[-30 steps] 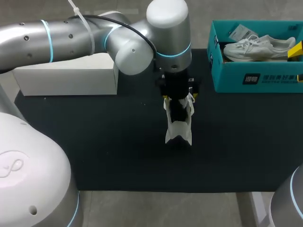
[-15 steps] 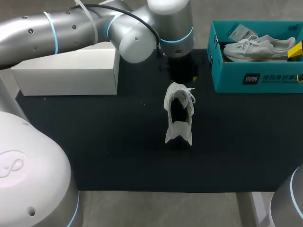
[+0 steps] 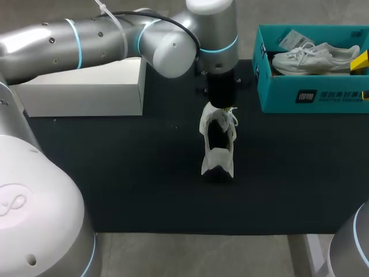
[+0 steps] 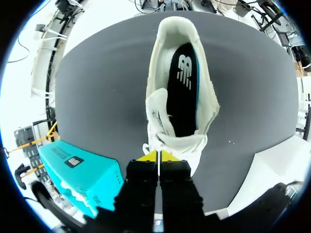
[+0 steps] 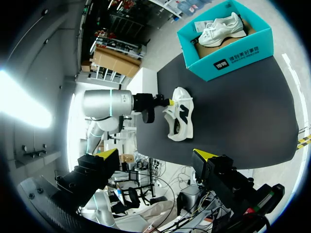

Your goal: Take the shoe out of the shoebox, open the shoe tongue, remove and reinsert the insole, then place the shoe into the shoebox

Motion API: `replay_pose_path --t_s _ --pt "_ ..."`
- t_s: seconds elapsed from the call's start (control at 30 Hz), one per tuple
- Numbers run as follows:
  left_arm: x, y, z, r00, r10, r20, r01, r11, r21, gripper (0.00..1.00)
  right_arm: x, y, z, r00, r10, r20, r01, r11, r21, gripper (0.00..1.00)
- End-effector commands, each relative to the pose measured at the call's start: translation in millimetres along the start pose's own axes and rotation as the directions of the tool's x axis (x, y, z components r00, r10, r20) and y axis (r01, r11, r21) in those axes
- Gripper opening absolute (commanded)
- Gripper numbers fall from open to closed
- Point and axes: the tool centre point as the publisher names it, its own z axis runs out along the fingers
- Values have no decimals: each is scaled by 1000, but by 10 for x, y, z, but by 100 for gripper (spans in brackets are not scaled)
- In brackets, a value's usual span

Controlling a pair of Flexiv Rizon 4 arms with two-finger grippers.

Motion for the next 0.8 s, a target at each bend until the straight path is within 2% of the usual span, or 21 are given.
replay_pose_path --t_s 0.03,0.27,0.47,0.6,0.8 --pt "116 -93 -142 999 10 -43 -9 1000 18 0 0 9 7 1000 2 3 -2 1000 2 100" --pt "248 -327 -140 1000 -13 -21 15 991 130 0 0 9 7 1000 2 3 -2 1000 2 100" --pt "266 -510 -5 998 -34 -58 44 984 171 0 0 9 7 1000 2 3 -2 1000 2 100" --pt "278 -587 15 995 -56 -87 68 988 137 0 0 9 7 1000 2 3 -2 1000 2 100" --pt "273 -535 -175 993 -107 -56 111 991 76 0 0 9 7 1000 2 3 -2 1000 2 100"
